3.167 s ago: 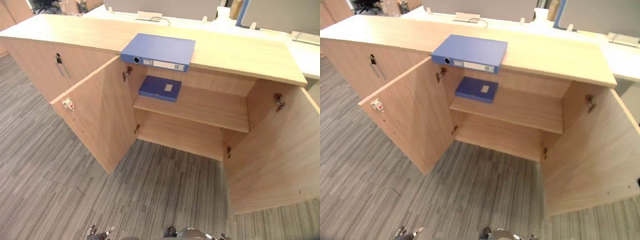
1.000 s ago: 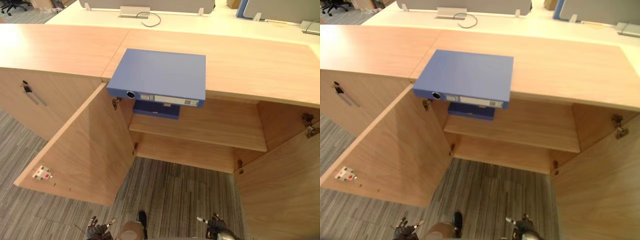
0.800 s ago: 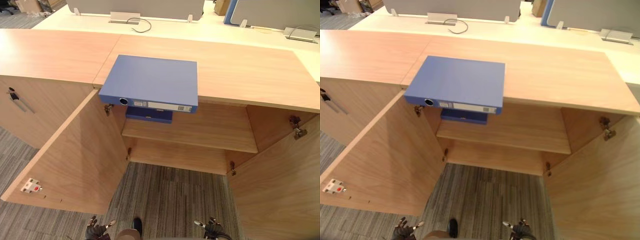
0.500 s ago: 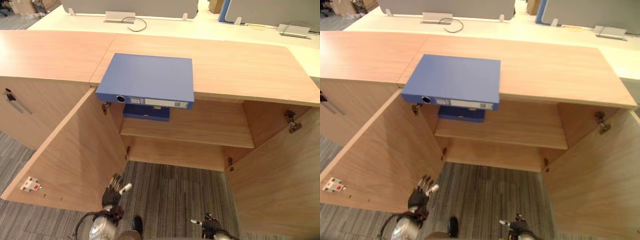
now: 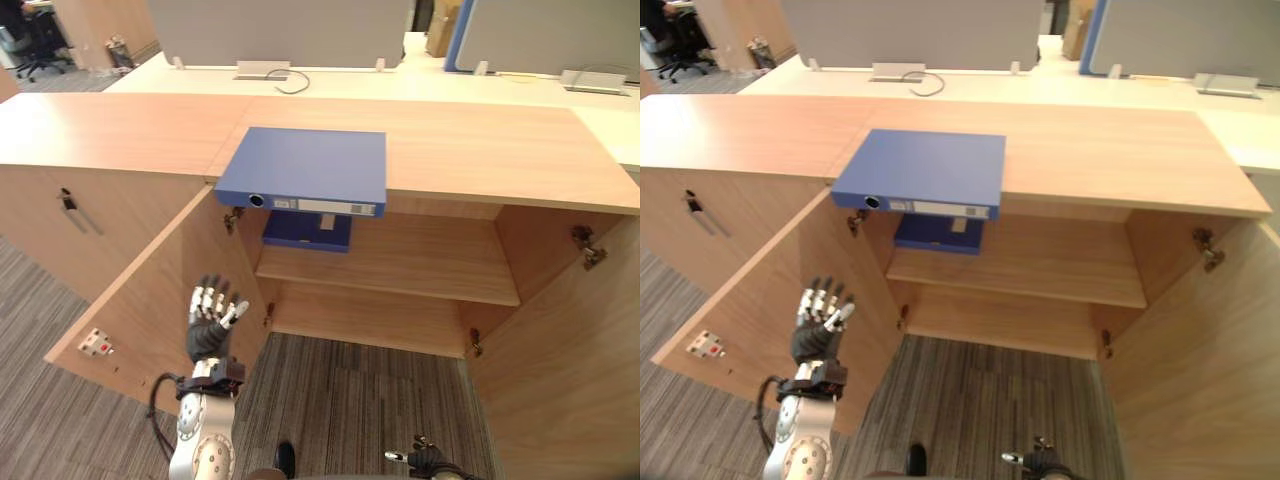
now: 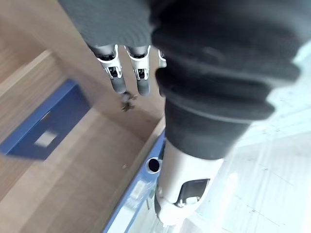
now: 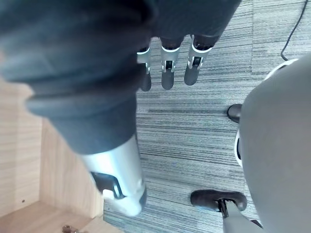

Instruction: Walk over to the cabinet, pick up the folder, carry it to the office cabinet, place the folder inside the office cabinet, then close the office cabinet door

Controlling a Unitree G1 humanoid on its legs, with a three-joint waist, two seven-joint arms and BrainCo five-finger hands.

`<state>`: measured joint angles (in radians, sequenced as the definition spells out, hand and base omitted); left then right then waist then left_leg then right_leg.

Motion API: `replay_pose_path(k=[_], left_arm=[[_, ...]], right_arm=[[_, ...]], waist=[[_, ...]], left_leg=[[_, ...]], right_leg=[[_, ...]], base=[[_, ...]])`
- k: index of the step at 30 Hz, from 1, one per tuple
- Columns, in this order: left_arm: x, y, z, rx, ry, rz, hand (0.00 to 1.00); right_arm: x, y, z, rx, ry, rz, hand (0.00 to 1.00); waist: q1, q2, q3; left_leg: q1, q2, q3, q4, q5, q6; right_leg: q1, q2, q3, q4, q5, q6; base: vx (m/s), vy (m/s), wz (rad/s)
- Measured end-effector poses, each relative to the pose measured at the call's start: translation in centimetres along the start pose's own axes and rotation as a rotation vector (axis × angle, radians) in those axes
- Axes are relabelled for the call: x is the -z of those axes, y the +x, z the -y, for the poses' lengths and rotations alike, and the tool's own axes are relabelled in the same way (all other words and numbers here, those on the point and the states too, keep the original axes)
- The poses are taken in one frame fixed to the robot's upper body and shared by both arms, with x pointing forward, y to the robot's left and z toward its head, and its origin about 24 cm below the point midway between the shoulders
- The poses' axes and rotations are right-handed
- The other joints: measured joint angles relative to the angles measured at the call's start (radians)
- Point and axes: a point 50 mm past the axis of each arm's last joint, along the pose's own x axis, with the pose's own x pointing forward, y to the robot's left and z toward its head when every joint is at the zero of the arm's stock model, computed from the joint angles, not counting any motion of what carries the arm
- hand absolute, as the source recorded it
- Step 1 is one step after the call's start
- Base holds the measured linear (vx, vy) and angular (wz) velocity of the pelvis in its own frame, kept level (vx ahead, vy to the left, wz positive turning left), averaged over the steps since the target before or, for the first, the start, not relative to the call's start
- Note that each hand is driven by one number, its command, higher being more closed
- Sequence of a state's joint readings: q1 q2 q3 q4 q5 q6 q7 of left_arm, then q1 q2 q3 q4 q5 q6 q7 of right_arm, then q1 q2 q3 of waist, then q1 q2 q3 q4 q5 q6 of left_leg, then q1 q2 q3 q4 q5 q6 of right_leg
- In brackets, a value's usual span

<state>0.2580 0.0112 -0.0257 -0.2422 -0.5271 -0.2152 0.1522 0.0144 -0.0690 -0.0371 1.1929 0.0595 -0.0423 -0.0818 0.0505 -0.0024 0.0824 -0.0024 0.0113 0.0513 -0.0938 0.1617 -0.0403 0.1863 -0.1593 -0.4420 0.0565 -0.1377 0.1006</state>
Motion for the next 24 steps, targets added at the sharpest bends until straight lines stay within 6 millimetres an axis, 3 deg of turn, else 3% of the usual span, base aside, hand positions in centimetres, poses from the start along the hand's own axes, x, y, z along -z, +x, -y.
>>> replay_pose_path(k=[2,4,10,13,17,24], left_arm=[[-2.1,0.1,0.9,-0.009,0.102,0.122,0.00],[-4.2,0.2,2.5,-0.006,0.319,0.280,0.00],[-7.5,2.6,6.0,0.030,0.734,0.634,0.00],[-8.9,4.4,6.7,0.019,0.925,0.780,0.00],[-10.1,6.9,6.0,-0.062,1.192,0.877,0.00],[-10.3,9.5,2.6,-0.156,1.537,0.821,0.00]], right_arm=[[0.3,0.0,0.0,0.000,0.004,-0.015,0.00],[0.6,0.0,-0.3,-0.007,-0.002,-0.026,0.00],[0.5,-0.1,-0.5,-0.020,-0.030,-0.021,0.00],[0.3,-0.1,-0.4,-0.023,-0.053,-0.006,0.00],[0.0,-0.2,-0.5,-0.037,-0.046,0.032,0.00],[-0.1,-0.3,-0.4,-0.059,-0.047,0.066,0.00]], waist=[[0.009,-0.007,-0.007],[0.010,-0.017,-0.022],[0.011,-0.022,-0.034],[0.000,-0.019,-0.040],[-0.012,-0.019,-0.041],[-0.021,-0.023,-0.044]], left_leg=[[-0.004,0.001,0.000,0.001,0.002,-0.001],[-0.012,0.003,0.002,0.005,0.005,-0.002],[-0.015,0.037,0.038,0.001,0.021,-0.010],[-0.015,0.057,0.059,0.000,0.023,-0.014],[-0.013,0.075,0.079,0.000,0.020,-0.021],[-0.007,0.078,0.102,0.001,0.011,-0.027]], right_leg=[[-0.002,0.002,0.000,0.000,0.001,-0.001],[-0.007,0.003,0.003,0.000,0.002,-0.003],[-0.035,0.028,0.051,0.003,0.015,-0.024],[-0.055,0.048,0.084,0.003,0.022,-0.035],[-0.062,0.064,0.109,-0.012,0.031,-0.046],[-0.063,0.067,0.133,-0.028,0.043,-0.042]], base=[[0.03,-0.008,0.06],[0.03,-0.009,0.04],[-0.06,-0.008,-0.20],[-0.12,-0.003,-0.33],[-0.08,-0.005,-0.20],[0.02,-0.004,-0.10]])
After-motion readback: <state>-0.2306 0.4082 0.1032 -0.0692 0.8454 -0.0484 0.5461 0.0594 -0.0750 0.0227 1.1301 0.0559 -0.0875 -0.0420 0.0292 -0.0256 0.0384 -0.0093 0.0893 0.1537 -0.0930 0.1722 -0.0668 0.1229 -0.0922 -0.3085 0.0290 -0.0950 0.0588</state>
